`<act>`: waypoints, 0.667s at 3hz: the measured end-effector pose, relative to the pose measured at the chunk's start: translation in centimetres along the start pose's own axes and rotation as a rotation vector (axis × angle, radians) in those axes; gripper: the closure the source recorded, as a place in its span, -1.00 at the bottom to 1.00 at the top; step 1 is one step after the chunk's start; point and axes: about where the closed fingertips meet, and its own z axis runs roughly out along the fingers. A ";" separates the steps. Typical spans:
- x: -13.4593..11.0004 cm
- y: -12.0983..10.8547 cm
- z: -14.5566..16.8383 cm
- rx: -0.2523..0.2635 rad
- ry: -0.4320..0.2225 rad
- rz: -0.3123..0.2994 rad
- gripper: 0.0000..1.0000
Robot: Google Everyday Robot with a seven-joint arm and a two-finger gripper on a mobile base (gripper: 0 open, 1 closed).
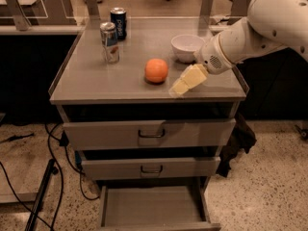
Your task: Place orange into bottom drawer
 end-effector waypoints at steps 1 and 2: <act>-0.9 0.1 1.6 0.000 -0.071 -0.002 -1.00; -1.6 0.1 3.3 0.006 -0.126 -0.013 -1.00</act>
Offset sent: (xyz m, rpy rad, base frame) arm 0.0291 0.0451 -0.0219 0.1576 -0.1303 0.0133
